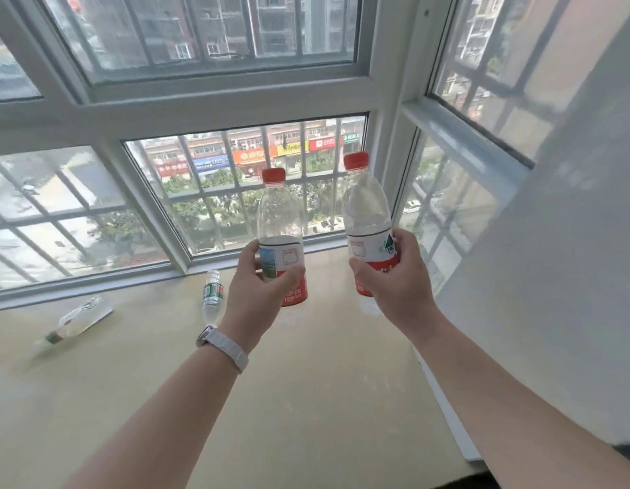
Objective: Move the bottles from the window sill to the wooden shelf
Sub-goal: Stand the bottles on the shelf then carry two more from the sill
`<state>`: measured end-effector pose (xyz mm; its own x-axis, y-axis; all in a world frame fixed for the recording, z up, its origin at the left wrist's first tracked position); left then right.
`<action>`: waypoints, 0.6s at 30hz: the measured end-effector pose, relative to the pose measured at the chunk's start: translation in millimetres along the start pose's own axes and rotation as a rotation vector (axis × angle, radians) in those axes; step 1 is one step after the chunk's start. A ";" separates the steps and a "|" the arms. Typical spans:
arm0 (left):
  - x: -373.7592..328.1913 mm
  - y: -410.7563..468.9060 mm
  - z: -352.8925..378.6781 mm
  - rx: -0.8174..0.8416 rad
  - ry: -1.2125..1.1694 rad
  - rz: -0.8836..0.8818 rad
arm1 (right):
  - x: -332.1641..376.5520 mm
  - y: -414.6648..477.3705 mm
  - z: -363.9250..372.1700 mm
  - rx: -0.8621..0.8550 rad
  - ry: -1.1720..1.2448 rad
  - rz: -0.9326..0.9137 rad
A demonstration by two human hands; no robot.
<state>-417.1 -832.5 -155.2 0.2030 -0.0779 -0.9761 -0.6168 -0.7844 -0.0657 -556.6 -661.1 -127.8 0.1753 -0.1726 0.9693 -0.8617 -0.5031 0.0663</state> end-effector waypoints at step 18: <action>-24.6 -14.6 -69.0 0.603 -0.074 0.203 | 65.8 -153.2 57.7 -0.532 -0.017 0.040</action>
<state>-360.6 -861.5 -115.9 -0.0025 -0.1288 -0.9917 -0.9613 -0.2728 0.0378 -385.6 -644.2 -87.9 0.1414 -0.1991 0.9697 -0.9895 0.0025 0.1448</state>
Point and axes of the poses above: each hand's wrist, its own y-axis towards the middle knuckle, its own z-axis out of the palm, x = y × z, the point moved 3 cm from there along y, towards the middle knuckle, and after that the axes turned 1 degree about -y, right-handed, at the moved point
